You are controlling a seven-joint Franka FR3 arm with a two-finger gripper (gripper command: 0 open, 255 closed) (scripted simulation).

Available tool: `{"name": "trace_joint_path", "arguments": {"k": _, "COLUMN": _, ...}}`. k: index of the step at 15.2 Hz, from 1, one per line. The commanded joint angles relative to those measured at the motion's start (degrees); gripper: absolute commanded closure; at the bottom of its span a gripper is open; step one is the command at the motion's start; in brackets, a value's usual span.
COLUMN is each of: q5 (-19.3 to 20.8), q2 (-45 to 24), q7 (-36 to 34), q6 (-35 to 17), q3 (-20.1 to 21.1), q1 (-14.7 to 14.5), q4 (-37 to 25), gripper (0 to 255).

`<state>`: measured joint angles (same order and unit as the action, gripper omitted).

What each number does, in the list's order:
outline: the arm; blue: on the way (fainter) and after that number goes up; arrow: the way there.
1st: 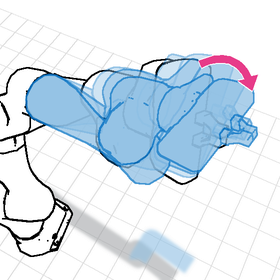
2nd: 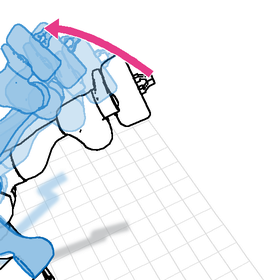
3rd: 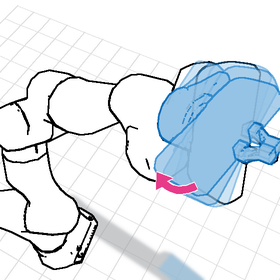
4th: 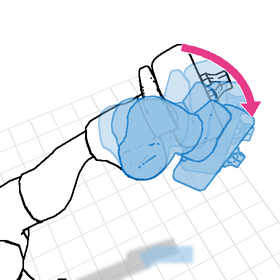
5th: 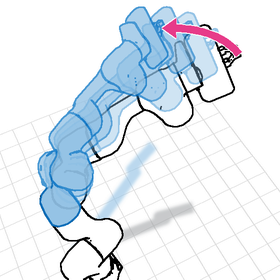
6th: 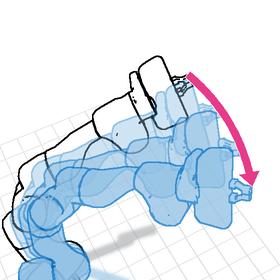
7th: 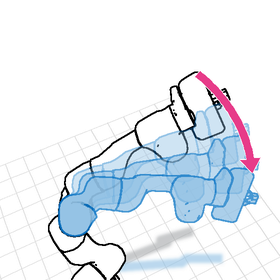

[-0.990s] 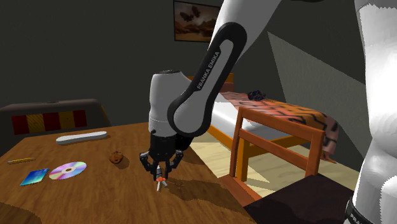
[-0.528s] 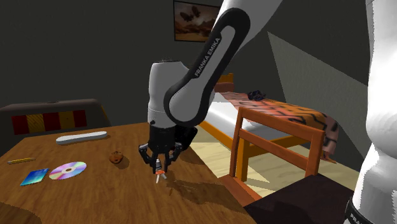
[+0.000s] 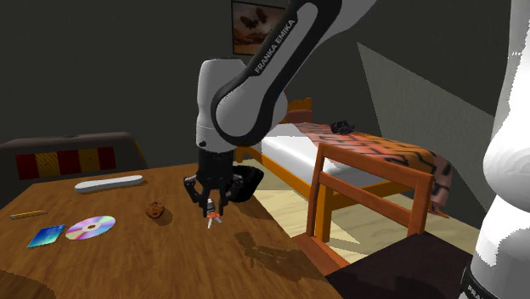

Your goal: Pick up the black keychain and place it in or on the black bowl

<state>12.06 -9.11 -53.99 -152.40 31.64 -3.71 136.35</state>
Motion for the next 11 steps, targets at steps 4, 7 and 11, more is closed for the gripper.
{"name": "trace_joint_path", "arguments": {"k": 4, "q5": -4.6, "q2": 3.6, "q7": 3.4, "q6": 3.7, "q3": 1.5, "q1": 1.0, "q4": -0.7, "gripper": 255}}
{"name": "trace_joint_path", "arguments": {"k": 7, "q5": -7.0, "q2": 5.7, "q7": 5.1, "q6": 5.9, "q3": 1.9, "q1": 1.3, "q4": -1.2, "gripper": 255}}
{"name": "trace_joint_path", "arguments": {"k": 11, "q5": -9.7, "q2": 8.4, "q7": 7.1, "q6": 8.9, "q3": 2.2, "q1": 1.5, "q4": -2.1, "gripper": 255}}
